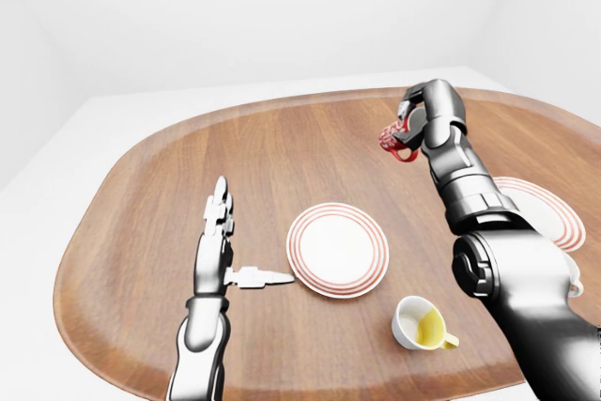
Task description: Put the red mug on the left plate.
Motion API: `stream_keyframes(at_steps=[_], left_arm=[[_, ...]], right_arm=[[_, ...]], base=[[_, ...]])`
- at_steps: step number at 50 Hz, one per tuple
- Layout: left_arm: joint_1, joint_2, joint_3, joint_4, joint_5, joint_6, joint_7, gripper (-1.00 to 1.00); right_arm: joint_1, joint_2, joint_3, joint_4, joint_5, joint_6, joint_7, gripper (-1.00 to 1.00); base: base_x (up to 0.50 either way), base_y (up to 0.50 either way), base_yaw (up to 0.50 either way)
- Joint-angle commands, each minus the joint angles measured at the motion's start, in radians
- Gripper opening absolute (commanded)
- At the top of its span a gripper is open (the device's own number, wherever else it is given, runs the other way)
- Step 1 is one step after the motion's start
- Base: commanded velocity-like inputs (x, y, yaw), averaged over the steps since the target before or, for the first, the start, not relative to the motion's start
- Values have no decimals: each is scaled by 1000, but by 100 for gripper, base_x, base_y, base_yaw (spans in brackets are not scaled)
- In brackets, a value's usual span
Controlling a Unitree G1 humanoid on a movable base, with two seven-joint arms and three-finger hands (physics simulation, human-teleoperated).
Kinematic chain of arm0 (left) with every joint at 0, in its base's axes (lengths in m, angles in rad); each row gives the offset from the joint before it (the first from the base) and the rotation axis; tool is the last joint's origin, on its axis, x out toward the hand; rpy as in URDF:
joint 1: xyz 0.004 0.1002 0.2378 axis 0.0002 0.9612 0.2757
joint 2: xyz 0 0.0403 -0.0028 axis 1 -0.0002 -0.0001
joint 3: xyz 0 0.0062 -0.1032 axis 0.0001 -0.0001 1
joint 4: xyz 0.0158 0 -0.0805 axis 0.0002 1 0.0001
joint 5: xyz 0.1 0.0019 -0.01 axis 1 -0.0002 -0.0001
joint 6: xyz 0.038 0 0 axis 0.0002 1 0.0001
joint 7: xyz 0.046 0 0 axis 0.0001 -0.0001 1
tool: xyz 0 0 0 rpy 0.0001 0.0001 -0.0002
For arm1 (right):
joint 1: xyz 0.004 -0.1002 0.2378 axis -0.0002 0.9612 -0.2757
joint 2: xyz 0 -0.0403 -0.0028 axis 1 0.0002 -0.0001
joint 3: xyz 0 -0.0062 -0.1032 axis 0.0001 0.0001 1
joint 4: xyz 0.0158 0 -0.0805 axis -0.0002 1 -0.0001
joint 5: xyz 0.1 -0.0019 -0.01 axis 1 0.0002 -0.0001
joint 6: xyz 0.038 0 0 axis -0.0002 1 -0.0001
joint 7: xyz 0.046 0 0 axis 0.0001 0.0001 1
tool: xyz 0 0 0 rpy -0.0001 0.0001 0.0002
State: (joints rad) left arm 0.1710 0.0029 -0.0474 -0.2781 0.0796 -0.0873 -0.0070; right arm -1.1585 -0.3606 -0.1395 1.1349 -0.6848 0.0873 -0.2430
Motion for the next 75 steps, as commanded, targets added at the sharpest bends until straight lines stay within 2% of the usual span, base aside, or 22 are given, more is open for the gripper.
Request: stream_keyframes(at_steps=[1,12,17,21,31,40,48,60,65,70,75], left_arm=[[26,2,7,4,-16,0,-18,100],[32,0,8,-11,-15,0,-18,100],[27,0,12,-15,-19,0,-19,100],[19,1,16,-15,-22,0,-21,100],[30,0,20,-19,-22,0,-23,100],[34,-1,19,-14,-21,0,-23,100],[38,-1,20,-16,-22,0,-23,100],[53,1,22,-6,-27,0,-30,100],[60,1,24,-4,-30,0,-32,100],[63,0,26,-1,-33,0,-34,100],[65,0,26,-1,-30,0,-32,100]], right_arm=[[-187,185,100,219,0,0,-53,-100],[-140,243,115,221,-83,0,-3,-100],[-115,274,133,223,-122,0,-11,-100],[-75,304,175,232,-206,0,-46,-100],[18,369,200,248,-355,0,-61,-100],[106,416,185,259,-433,0,-75,-100],[193,450,161,270,-490,0,-27,-100],[216,454,91,273,-503,0,46,-100],[227,458,90,275,-525,0,65,-100],[232,457,82,275,-536,0,59,-100],[235,461,70,274,-525,0,-21,-100]], base=[[0,0,0],[0,0,0],[0,0,0],[0,0,0],[0,0,0],[0,0,0],[0,0,0],[0,0,0],[0,0,0],[0,0,0],[0,0,0]])
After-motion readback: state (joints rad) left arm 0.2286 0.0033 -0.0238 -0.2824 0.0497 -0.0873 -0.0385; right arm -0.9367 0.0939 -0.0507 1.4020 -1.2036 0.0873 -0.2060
